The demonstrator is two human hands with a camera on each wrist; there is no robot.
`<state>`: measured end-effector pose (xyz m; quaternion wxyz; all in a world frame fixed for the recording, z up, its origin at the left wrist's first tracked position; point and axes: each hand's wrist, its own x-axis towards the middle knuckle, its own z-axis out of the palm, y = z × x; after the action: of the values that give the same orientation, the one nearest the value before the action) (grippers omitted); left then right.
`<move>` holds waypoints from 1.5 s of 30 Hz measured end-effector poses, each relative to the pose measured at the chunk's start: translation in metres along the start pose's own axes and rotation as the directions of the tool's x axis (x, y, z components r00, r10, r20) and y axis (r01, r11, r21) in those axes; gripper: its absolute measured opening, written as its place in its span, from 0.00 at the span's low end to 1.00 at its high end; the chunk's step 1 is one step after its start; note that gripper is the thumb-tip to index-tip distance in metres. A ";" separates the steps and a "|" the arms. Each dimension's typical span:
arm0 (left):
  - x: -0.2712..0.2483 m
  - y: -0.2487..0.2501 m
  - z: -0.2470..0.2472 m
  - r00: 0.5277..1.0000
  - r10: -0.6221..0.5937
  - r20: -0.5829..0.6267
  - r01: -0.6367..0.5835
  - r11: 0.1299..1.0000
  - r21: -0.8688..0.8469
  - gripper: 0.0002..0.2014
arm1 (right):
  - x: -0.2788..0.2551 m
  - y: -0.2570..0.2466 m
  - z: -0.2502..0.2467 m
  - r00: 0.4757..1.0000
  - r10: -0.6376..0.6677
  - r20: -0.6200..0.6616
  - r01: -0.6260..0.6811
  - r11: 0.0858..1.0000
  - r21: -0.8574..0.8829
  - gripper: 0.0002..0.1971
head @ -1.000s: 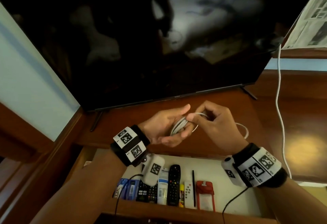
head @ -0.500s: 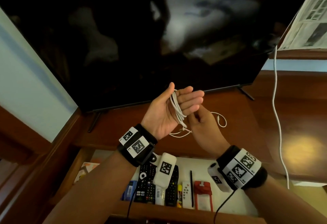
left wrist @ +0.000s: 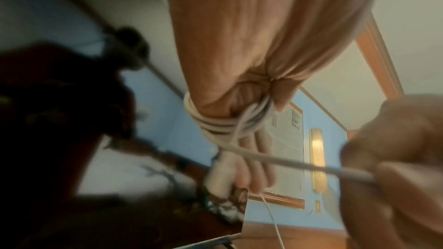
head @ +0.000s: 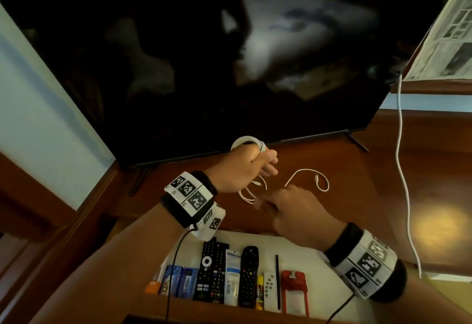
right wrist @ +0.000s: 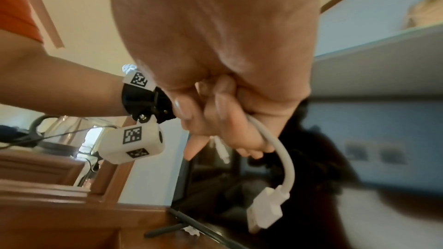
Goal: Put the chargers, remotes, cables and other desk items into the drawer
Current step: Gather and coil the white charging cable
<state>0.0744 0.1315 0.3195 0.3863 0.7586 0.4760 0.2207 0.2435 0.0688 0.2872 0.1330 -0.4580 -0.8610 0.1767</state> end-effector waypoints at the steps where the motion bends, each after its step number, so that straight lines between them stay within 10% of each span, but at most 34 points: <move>1: 0.002 0.001 0.002 1.000 0.010 -0.025 -0.008 0.998 0.060 0.21 | 0.002 -0.002 0.001 1.000 -0.015 -0.021 0.015 1.000 0.011 0.13; 5: 0.002 -0.004 0.002 0.999 -0.005 0.045 -0.006 0.965 0.263 0.26 | 0.008 -0.005 -0.008 0.980 -0.096 -0.174 0.096 0.995 -0.009 0.17; 11: -0.012 -0.009 -0.007 0.893 -0.033 0.449 0.102 0.986 -0.131 0.44 | 0.009 0.005 -0.039 0.910 -0.103 -0.403 0.201 0.957 0.210 0.08; 15: -0.015 -0.012 -0.001 0.815 0.148 0.560 0.201 0.835 -0.513 0.41 | 0.014 0.013 -0.042 0.864 0.039 -0.502 0.239 0.846 0.476 0.07; 23: -0.017 -0.012 0.008 0.840 0.276 0.468 0.274 0.529 -0.803 0.36 | 0.006 0.007 -0.018 0.924 0.060 -0.378 0.223 0.719 0.659 0.16; 31: -0.016 -0.002 0.026 0.979 -0.108 0.172 0.203 0.524 -0.827 0.33 | 0.013 0.003 -0.006 0.836 0.116 -0.536 0.128 0.909 0.397 0.08; 37: -0.013 0.009 0.040 0.928 -0.325 -0.180 0.067 0.623 -0.779 0.27 | 0.016 0.000 -0.002 0.760 0.082 -0.645 0.127 0.954 0.270 0.07; 45: -0.011 0.003 0.039 0.965 -0.262 -0.025 0.086 0.403 -0.911 0.28 | 0.015 0.010 -0.005 0.885 0.046 -0.464 0.072 0.969 0.235 0.10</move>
<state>0.0986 0.1061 0.2986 0.7129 0.3576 0.3892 0.4609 0.2449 0.0870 0.2880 0.3926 -0.4611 -0.7783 0.1660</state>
